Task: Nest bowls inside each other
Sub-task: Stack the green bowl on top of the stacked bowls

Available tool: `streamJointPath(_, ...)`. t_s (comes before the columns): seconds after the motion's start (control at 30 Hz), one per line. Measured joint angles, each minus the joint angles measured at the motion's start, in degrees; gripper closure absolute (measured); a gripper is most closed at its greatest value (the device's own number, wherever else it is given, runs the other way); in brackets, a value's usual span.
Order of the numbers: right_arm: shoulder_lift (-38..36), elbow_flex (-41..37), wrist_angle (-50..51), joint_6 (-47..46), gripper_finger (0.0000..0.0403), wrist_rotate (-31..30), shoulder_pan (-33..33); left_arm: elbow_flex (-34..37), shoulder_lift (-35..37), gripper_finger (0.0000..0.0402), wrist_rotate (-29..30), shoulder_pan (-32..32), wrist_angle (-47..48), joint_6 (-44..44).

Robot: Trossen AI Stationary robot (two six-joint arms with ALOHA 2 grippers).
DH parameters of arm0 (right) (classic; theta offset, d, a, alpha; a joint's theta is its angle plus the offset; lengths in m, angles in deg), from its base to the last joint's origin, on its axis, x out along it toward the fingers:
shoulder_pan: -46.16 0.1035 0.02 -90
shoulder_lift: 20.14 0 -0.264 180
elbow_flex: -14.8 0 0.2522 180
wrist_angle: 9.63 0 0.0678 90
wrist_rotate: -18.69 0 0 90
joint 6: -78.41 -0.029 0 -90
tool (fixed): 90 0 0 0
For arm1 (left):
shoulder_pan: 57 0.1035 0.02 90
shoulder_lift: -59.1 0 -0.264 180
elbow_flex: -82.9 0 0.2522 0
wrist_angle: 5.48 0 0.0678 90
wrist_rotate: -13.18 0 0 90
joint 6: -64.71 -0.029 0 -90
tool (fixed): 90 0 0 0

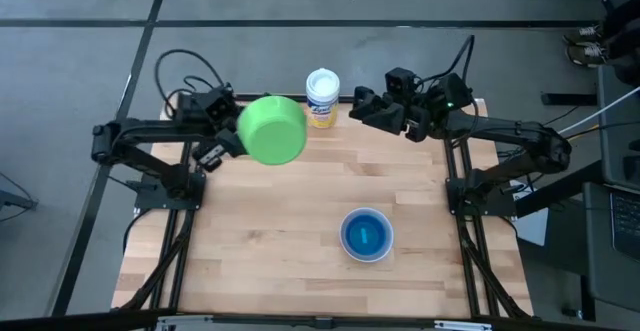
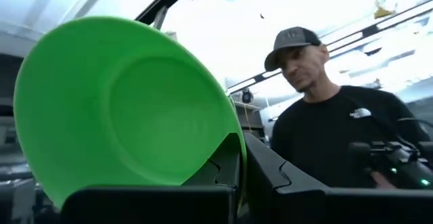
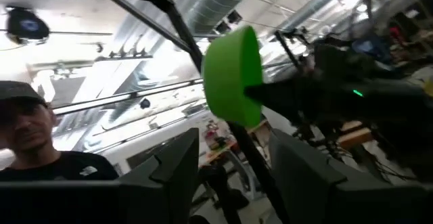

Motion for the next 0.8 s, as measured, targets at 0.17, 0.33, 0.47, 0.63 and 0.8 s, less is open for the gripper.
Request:
streamJointPath(0.17, 4.5, 5.6, -0.2, 1.0, 0.0213, 3.1, 1.8, -3.3, -4.3, 0.0399, 0.7, -1.0, -5.7, 3.0)
streamJointPath(0.33, 11.1, 12.4, 0.1, 0.8, 0.0221, 7.8, 2.0, -11.9, -8.9, 0.0399, -2.3, -2.5, -6.5, 4.8)
streamJointPath(0.47, 15.0, 18.1, -0.7, -0.4, 0.0231, 11.6, 2.1, -16.6, -12.3, 0.0399, -4.5, -3.0, -5.2, 7.3)
streamJointPath(0.63, 16.8, 23.3, -1.9, -0.7, 0.0236, 15.0, 2.8, -17.4, -13.6, 0.0399, -4.6, -3.3, -5.2, 8.0)
streamJointPath(0.8, 16.8, 24.7, -1.9, -1.3, 0.023, 15.3, 3.0, -17.4, -13.7, 0.0399, -4.2, -3.3, -5.2, 7.5)
